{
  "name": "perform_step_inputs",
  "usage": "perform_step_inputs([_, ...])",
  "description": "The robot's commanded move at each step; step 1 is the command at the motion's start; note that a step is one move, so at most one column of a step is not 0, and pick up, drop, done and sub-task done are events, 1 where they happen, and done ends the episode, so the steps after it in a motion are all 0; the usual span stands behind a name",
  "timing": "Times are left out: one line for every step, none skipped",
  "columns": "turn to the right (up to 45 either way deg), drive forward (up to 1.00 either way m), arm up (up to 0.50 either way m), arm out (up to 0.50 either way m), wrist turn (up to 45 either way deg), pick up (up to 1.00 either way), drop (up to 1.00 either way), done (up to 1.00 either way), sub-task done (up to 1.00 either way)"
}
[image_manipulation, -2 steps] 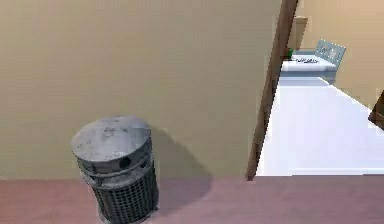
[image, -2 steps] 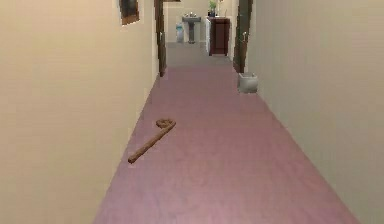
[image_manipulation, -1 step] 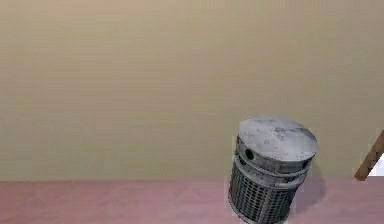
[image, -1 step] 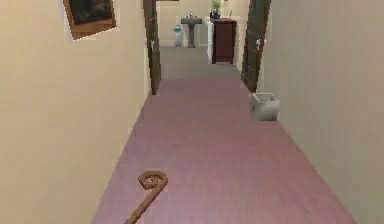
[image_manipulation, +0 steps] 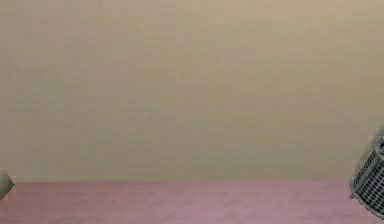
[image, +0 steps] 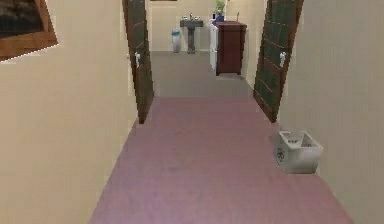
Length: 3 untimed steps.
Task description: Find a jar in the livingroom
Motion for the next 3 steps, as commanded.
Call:
perform_step_inputs([0.0, 1.0, 0.0, 0.0, 0.0, 0.0, 0.0, 0.0, 0.0])
perform_step_inputs([0.0, 1.0, 0.0, 0.0, 0.0, 0.0, 0.0, 0.0, 0.0])
perform_step_inputs([3.0, 0.0, 0.0, 0.0, 0.0, 0.0, 0.0, 0.0, 0.0])
